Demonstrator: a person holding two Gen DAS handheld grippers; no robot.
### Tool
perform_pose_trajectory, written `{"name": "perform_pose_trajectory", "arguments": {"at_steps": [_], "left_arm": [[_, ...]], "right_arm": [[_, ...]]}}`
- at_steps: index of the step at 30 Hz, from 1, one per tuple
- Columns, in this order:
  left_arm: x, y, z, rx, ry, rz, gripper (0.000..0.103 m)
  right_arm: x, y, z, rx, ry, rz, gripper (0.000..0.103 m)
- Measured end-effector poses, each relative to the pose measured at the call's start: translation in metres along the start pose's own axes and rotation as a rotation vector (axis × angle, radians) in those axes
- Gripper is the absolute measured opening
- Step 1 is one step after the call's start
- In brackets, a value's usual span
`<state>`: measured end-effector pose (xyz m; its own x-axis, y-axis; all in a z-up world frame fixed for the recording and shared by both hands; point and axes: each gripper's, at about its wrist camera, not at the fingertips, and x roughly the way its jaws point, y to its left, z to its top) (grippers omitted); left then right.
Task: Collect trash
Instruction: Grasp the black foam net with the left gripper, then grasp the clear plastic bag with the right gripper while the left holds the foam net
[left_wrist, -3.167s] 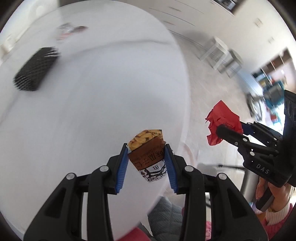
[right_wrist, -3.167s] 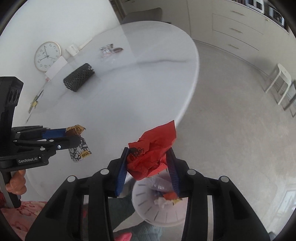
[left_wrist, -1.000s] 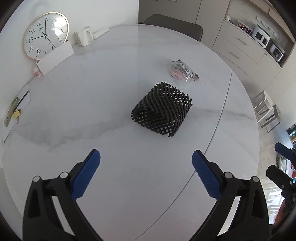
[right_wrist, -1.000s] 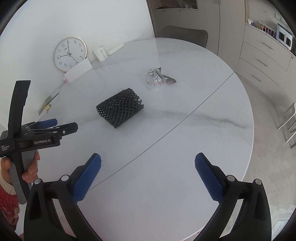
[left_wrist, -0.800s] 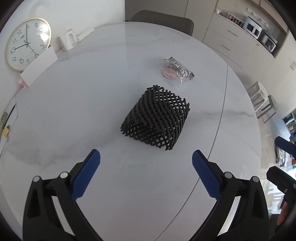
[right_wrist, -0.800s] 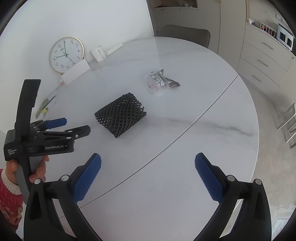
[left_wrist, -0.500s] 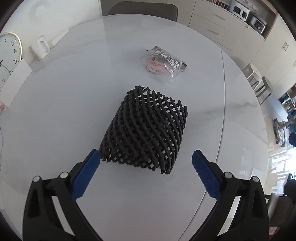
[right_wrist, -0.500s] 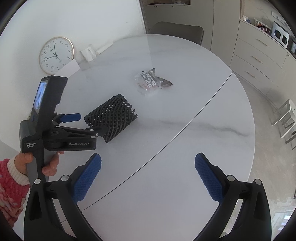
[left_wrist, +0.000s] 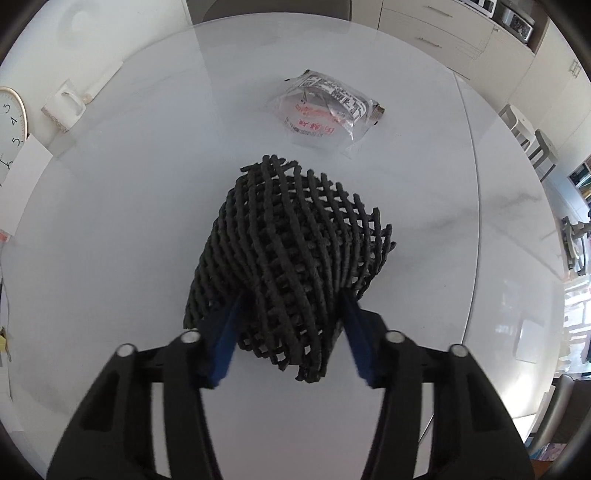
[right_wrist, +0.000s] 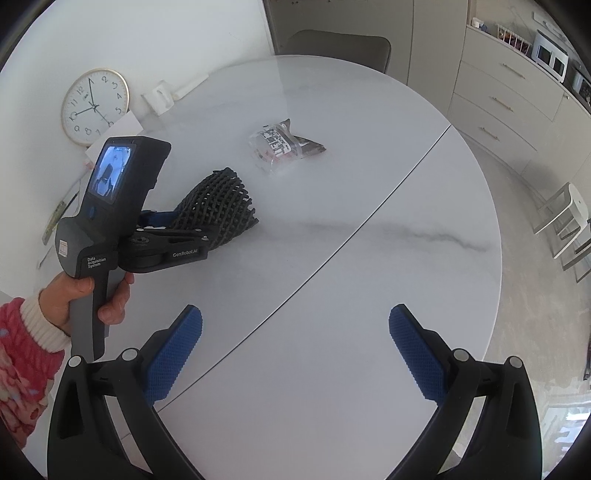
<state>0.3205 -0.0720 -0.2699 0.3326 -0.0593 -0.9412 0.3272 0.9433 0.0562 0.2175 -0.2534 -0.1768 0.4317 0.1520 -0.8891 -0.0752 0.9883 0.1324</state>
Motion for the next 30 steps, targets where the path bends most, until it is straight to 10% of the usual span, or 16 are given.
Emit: {"name": "perform_pose_trajectory", "arguments": {"at_steps": [3,17,30], "left_arm": [[-0.001,0.007,-0.001,-0.025,0.0,-0.001,0.012],[-0.062,0.037,-0.047,-0.182,-0.078,-0.018,0.011],[-0.067,0.077,-0.089,-0.342,-0.049,-0.069,0.011]], "right_arm": [[0.0,0.0,0.0,-0.003,-0.002,0.0,0.101],[0.023,0.017,0.022,-0.068,0.008,0.018,0.101],[0.124,0.063,0.149,-0.447,0.073,0.002,0.101]]}}
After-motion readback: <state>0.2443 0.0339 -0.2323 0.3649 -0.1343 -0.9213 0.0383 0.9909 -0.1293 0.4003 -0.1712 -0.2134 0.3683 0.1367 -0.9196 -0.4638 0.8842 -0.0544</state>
